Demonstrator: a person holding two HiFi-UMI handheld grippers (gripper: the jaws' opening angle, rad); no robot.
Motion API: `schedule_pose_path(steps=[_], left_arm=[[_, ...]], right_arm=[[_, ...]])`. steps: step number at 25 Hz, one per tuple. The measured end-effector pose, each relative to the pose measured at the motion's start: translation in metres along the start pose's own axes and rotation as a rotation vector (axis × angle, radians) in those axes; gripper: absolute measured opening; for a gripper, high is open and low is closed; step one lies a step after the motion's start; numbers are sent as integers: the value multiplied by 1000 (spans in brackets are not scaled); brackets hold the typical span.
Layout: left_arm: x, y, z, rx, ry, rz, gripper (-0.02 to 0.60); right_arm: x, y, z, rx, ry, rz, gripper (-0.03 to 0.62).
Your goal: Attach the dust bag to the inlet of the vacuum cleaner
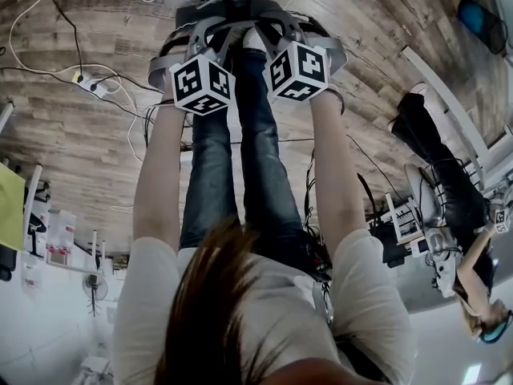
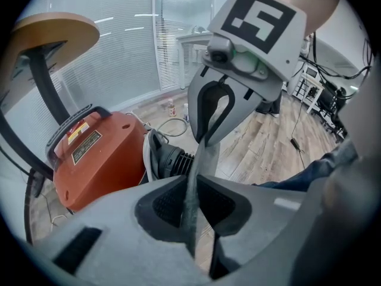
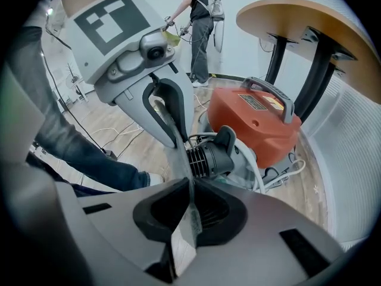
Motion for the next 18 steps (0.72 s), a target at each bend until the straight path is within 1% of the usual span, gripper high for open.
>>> schedule_pose_path(steps=[4, 10, 14, 18], left_arm=[[-3, 4, 2, 1, 2, -18, 63], [-3, 7, 2, -4, 1, -80, 63], [-2, 5, 1, -4, 5, -87, 63], [-3, 6, 1, -5, 5, -84, 64]], right_arm=[[2, -2, 1, -1, -3, 14, 34], [3, -5, 2, -3, -13, 27, 35], [2, -7, 3, -27, -15, 2, 35], [2, -9, 2, -44, -23, 8, 37]])
Point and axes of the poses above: the fingertips, and each gripper's own axes: z forward along the fingers, y to its left, x out of its underside, the point moved 5 cm from there along -z, backward along the fingers, and after that the axes turned 14 degrees about -z, right-handed, at the moved point
